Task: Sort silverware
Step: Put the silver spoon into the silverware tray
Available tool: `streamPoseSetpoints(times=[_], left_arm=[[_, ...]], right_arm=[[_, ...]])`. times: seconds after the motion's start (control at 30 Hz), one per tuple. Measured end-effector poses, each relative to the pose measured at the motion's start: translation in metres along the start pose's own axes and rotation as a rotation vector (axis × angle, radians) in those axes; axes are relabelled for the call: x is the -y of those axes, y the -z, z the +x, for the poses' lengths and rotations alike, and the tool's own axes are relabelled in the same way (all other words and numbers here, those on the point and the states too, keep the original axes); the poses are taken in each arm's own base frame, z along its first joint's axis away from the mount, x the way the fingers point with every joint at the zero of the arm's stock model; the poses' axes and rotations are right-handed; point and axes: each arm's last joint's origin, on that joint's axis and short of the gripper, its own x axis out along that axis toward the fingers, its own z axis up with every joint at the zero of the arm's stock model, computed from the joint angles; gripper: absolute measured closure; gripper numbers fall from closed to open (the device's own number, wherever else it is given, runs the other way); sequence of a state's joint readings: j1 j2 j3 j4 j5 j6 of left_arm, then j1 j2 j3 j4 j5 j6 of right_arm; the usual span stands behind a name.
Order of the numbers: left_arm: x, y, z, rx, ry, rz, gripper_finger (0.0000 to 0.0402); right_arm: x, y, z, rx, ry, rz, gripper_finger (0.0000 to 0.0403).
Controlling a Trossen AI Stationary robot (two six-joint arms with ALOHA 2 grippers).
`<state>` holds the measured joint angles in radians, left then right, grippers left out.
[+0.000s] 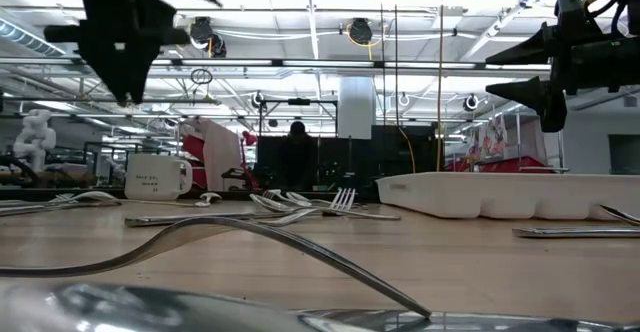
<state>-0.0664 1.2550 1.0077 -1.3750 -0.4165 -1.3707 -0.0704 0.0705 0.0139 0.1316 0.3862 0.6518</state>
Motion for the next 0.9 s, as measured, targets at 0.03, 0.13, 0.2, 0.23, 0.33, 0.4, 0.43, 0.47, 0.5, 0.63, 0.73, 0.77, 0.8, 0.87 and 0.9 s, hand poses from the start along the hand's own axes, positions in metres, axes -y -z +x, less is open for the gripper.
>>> streamPoseSetpoints(times=[0.03, 0.13, 0.2, 0.23, 0.33, 0.4, 0.43, 0.47, 0.5, 0.63, 0.73, 0.77, 0.8, 0.87, 0.9], left_arm=[[0.001, 0.0, 0.002, -0.01, -0.02, 0.007, 0.0279], [0.006, -0.001, 0.008, -0.035, -0.044, 0.013, 0.0279], [0.009, -0.003, 0.012, -0.049, -0.07, 0.014, 0.0279], [0.01, -0.003, 0.014, -0.057, -0.083, 0.021, 0.0279], [0.008, -0.003, 0.026, -0.11, -0.111, 0.049, 0.0279], [0.006, 0.0, 0.038, -0.175, -0.08, 0.042, 0.0279], [0.005, 0.003, 0.045, -0.206, -0.056, 0.043, 0.0279], [0.002, 0.007, 0.051, -0.227, -0.029, 0.037, 0.0279], [0.0, 0.01, 0.058, -0.242, 0.002, 0.024, 0.0279], [-0.014, 0.025, 0.079, -0.297, 0.111, -0.045, 0.0279], [-0.03, 0.035, 0.086, -0.335, 0.087, -0.093, 0.0279], [-0.032, 0.036, 0.086, -0.333, 0.096, -0.102, 0.0279], [-0.033, 0.035, 0.084, -0.327, 0.111, -0.108, 0.0279], [-0.035, 0.034, 0.082, -0.308, 0.123, -0.119, 0.0279], [-0.035, 0.034, 0.08, -0.298, 0.125, -0.123, 0.0279]], right_arm=[[0.0, 0.0, 0.0, -0.002, 0.002, -0.002, 0.0188], [0.001, 0.001, 0.0, -0.008, 0.006, -0.004, 0.0188], [0.001, 0.001, 0.0, -0.009, 0.007, 0.0, 0.0188], [0.001, 0.001, 0.0, -0.009, 0.007, 0.002, 0.0188], [0.001, 0.001, 0.0, -0.01, 0.008, 0.001, 0.0188], [0.001, 0.001, 0.0, -0.01, 0.008, -0.004, 0.0188], [0.001, 0.001, 0.0, -0.011, 0.008, -0.004, 0.0188], [0.001, 0.001, 0.0, -0.01, 0.008, -0.004, 0.0188], [0.001, 0.001, 0.0, -0.011, 0.008, -0.004, 0.0188], [0.001, 0.001, 0.0, -0.012, 0.009, -0.006, 0.0188], [0.001, 0.001, 0.0, -0.012, 0.009, -0.006, 0.0188], [0.001, 0.001, 0.0, -0.012, 0.009, -0.005, 0.0188], [0.001, 0.001, 0.0, -0.012, 0.009, -0.003, 0.0188], [0.001, 0.001, 0.0, -0.012, 0.01, 0.001, 0.0188], [0.001, 0.001, 0.0, -0.012, 0.009, 0.001, 0.0188]])
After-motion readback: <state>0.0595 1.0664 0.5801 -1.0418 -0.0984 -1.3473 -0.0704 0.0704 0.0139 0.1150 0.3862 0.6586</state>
